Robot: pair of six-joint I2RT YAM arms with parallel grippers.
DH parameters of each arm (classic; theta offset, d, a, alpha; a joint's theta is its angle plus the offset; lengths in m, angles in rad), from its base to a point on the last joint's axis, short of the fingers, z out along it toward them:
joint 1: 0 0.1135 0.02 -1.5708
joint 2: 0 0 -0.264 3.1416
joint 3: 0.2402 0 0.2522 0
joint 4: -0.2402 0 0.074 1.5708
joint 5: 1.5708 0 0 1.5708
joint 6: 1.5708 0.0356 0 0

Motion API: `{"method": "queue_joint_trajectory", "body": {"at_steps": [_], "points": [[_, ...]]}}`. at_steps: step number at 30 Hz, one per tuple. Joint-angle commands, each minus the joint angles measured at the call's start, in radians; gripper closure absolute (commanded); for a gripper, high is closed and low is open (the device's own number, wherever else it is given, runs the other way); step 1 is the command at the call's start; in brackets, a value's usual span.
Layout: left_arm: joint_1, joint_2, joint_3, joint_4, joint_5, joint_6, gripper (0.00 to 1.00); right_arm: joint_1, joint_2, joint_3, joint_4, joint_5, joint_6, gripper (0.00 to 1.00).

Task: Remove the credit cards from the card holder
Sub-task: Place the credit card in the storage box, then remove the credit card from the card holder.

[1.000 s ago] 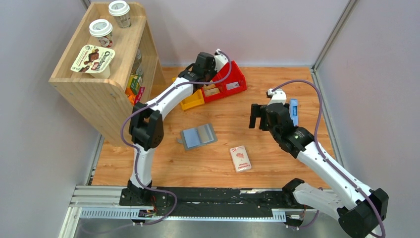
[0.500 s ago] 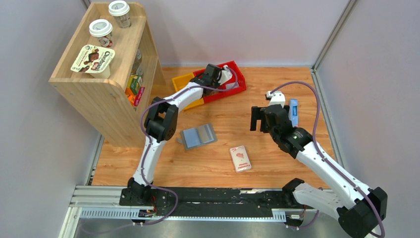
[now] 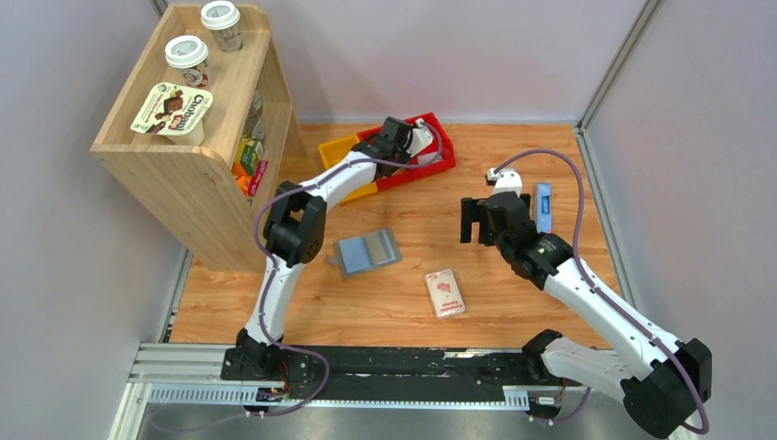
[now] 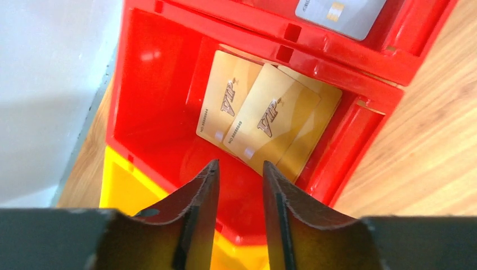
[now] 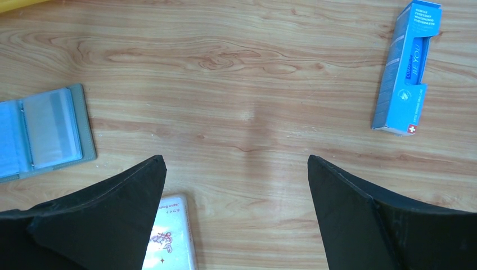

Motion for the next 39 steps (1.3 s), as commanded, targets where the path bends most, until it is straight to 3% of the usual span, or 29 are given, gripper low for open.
{"method": "queue_joint_trajectory", "body": {"at_steps": [1,9,23,31,39], "points": [[-0.005,-0.205,-0.055,0.029,0.059,-0.142,0.56,-0.004,0.008,0.015,0.071,-0.052,-0.035,0.00],[-0.002,-0.577,-0.353,0.097,0.104,-0.402,0.51,-0.004,0.124,0.074,0.103,-0.186,-0.052,0.00],[-0.002,-1.163,-1.069,0.130,0.092,-0.834,0.41,0.007,0.351,0.122,0.265,-0.480,0.032,0.00],[-0.002,-1.251,-1.247,0.181,0.121,-0.986,0.41,0.022,0.540,0.171,0.373,-0.644,0.145,0.04],[0.023,-1.144,-1.249,0.251,0.197,-1.057,0.46,0.054,0.684,0.281,0.384,-0.714,0.194,0.16]]}}
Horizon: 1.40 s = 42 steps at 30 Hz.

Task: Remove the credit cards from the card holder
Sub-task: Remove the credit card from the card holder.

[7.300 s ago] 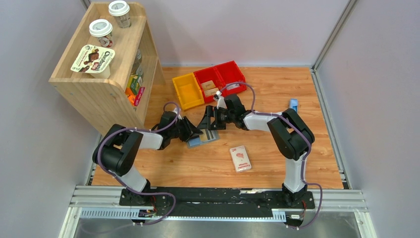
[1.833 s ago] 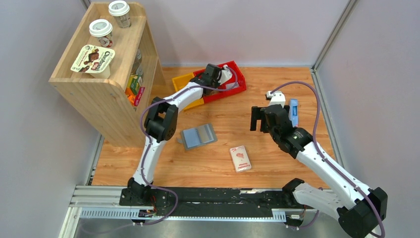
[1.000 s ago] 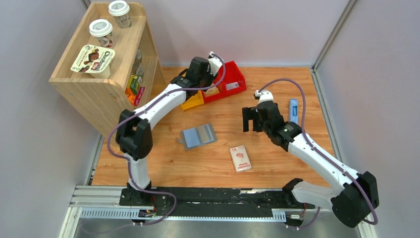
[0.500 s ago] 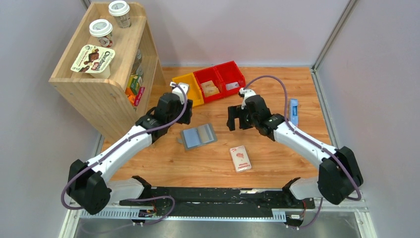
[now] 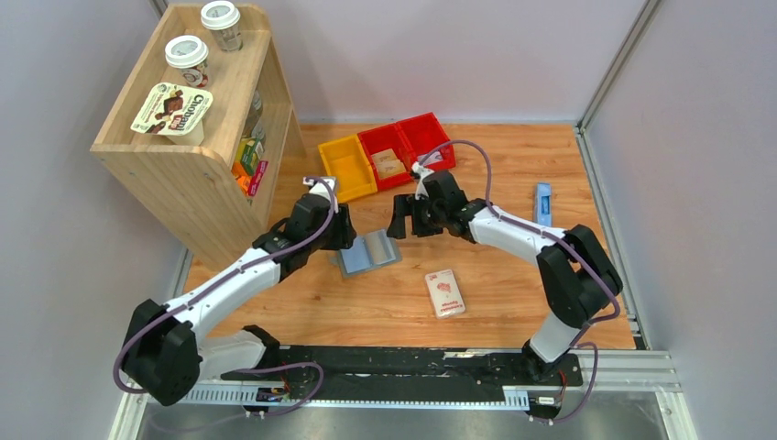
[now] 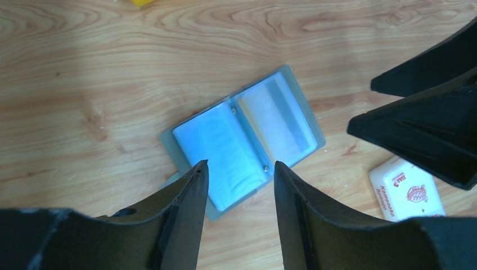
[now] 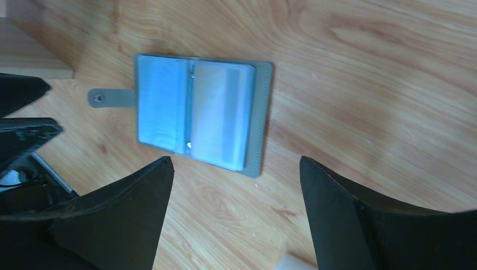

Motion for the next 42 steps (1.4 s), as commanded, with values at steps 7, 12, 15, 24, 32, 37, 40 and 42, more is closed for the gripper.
{"method": "queue_joint_trajectory", "body": {"at_steps": [7,12,15,24,32,37,40,42], "points": [[0.022,0.225,0.030,0.122,0.165,-0.125,0.56,0.028,0.153,0.140,0.061,-0.115,0.084,0.27],[0.025,0.291,0.005,0.117,0.165,-0.153,0.60,0.031,0.216,0.163,0.077,-0.146,0.095,0.36],[0.027,0.324,0.001,0.087,0.158,-0.155,0.60,0.036,0.249,0.180,0.078,-0.172,0.095,0.40],[0.027,0.388,-0.007,0.035,0.164,-0.165,0.61,0.045,0.302,0.199,0.077,-0.206,0.084,0.42],[0.025,0.396,-0.006,0.044,0.182,-0.175,0.62,0.053,0.295,0.188,0.100,-0.253,0.084,0.43],[0.027,0.390,-0.010,0.059,0.197,-0.182,0.62,0.062,0.273,0.186,0.123,-0.299,0.078,0.43],[0.025,0.381,-0.015,0.065,0.202,-0.188,0.62,0.064,0.269,0.189,0.126,-0.307,0.084,0.42],[0.027,0.370,-0.018,0.068,0.201,-0.193,0.62,0.065,0.266,0.189,0.124,-0.306,0.084,0.41]]}}
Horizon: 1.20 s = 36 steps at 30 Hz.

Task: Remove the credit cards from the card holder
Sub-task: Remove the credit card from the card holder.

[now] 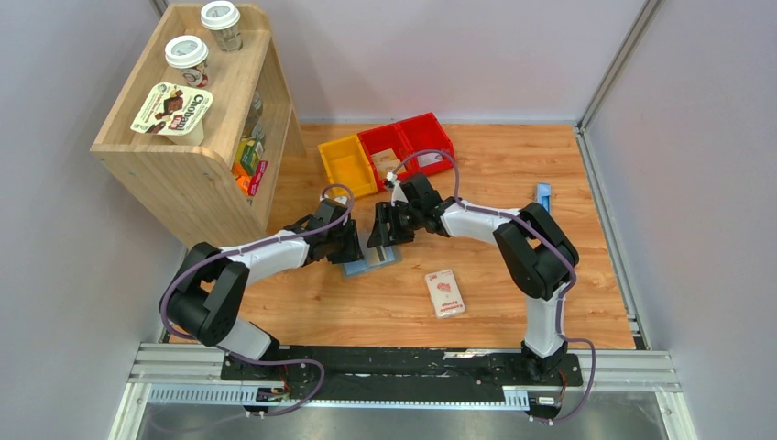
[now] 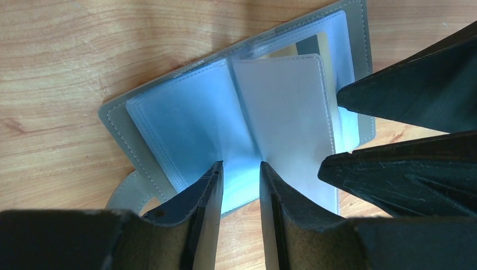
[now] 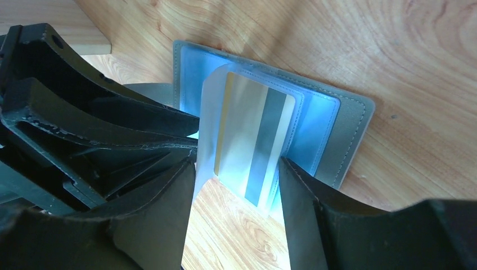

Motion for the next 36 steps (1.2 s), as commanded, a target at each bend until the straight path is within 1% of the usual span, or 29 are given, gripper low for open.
{"method": "queue_joint_trajectory", "body": {"at_steps": [1,8,16,20,23,26,30,36], "points": [[0.000,-0.008,-0.020,-0.001,0.015,-0.027,0.62,0.015,-0.029,0.024,0.043,-0.046,0.002,0.41],[-0.002,-0.080,-0.048,-0.008,-0.019,-0.039,0.62,0.015,-0.050,0.019,0.036,-0.020,0.004,0.32],[0.003,-0.161,-0.088,-0.024,-0.043,-0.051,0.61,0.015,-0.052,0.043,0.023,-0.031,0.002,0.26],[0.005,-0.252,-0.103,-0.056,-0.068,-0.051,0.60,0.017,-0.061,0.046,0.027,-0.048,0.001,0.25],[0.005,-0.298,-0.118,-0.079,-0.114,-0.056,0.60,0.023,-0.061,0.054,0.036,-0.072,0.002,0.25],[0.006,-0.353,-0.135,-0.091,-0.135,-0.067,0.60,0.037,-0.054,0.066,0.065,-0.115,0.009,0.25],[0.006,-0.423,-0.155,-0.103,-0.164,-0.074,0.60,0.067,-0.005,0.086,0.142,-0.196,0.064,0.25],[0.005,-0.537,-0.193,-0.128,-0.223,-0.088,0.60,0.109,0.101,0.131,0.147,-0.209,0.098,0.24]]}}
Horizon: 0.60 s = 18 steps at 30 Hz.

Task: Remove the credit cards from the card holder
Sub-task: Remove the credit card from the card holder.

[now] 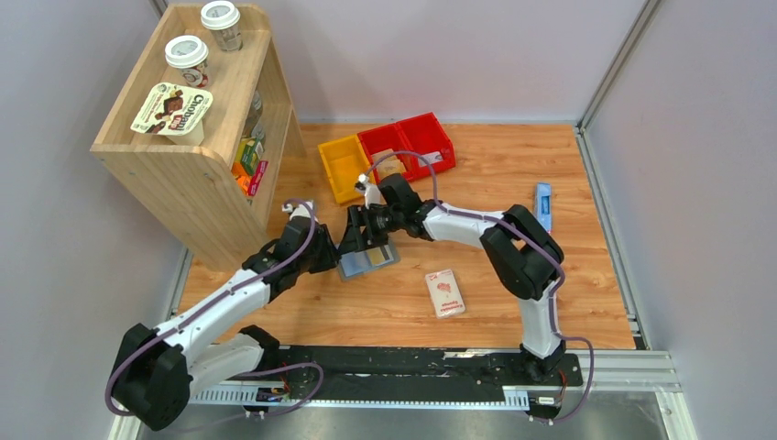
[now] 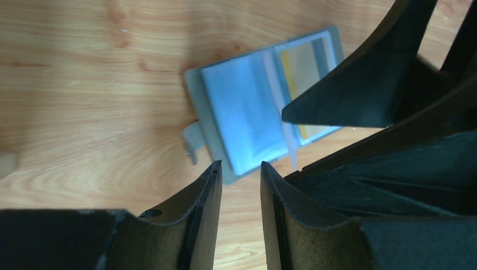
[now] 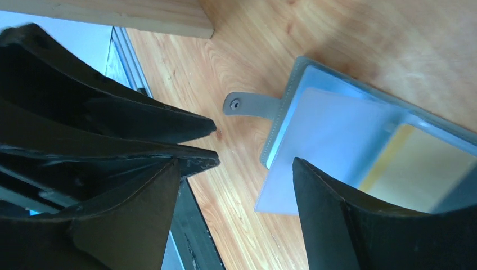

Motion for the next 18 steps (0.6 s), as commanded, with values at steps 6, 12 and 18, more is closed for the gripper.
{"method": "queue_joint_trajectory", "body": {"at_steps": [6,12,18], "points": [[0.004,-0.153,-0.045,-0.026,-0.078,-0.039,0.60,0.023,0.087,0.055,0.023,-0.013,0.022,0.24],[0.004,-0.141,-0.025,0.005,-0.030,-0.056,0.59,-0.012,0.017,0.085,-0.049,-0.010,-0.005,0.24],[0.012,-0.040,0.015,0.104,0.066,-0.078,0.59,-0.070,-0.069,0.034,-0.122,0.082,-0.086,0.24]]}}
